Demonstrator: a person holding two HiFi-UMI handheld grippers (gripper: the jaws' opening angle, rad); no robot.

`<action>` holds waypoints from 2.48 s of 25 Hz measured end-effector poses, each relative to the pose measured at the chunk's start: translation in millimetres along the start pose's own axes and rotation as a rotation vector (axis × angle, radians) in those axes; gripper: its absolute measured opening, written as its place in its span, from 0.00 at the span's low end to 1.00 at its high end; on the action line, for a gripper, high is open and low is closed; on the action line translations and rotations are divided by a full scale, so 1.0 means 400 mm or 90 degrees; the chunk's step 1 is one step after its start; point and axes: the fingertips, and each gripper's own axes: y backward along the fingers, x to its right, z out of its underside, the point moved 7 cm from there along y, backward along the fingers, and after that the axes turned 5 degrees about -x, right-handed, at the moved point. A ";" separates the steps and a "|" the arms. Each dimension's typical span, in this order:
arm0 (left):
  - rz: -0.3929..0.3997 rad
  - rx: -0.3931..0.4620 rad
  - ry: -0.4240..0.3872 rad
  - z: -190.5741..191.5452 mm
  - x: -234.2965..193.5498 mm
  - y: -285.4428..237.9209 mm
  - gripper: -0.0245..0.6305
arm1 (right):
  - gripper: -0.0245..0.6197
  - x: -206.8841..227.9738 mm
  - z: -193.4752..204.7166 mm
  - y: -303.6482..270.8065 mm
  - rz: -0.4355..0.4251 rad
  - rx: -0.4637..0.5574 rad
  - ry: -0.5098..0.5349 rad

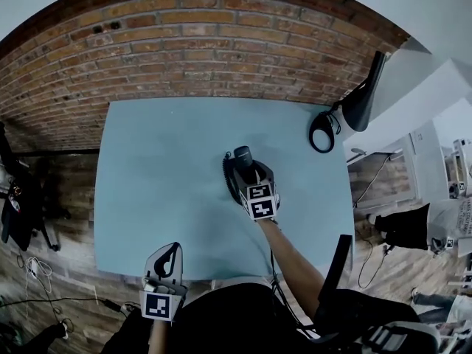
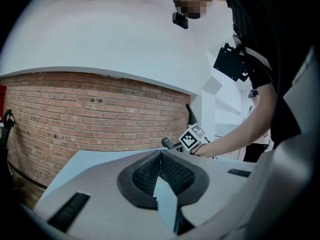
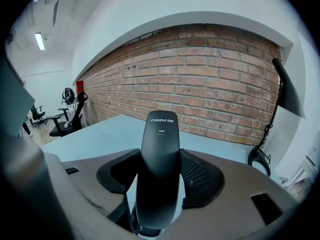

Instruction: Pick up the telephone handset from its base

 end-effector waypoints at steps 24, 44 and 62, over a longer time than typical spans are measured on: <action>0.161 0.069 0.041 -0.173 -0.018 -0.193 0.13 | 0.42 -0.087 -0.240 0.303 0.051 0.222 0.101; 0.396 0.098 0.042 -0.335 0.110 -0.351 0.37 | 0.42 -0.160 -0.224 0.487 0.122 0.288 0.144; 0.499 0.117 -0.010 -0.348 0.205 -0.340 0.34 | 0.42 -0.216 -0.187 0.549 0.107 0.317 0.177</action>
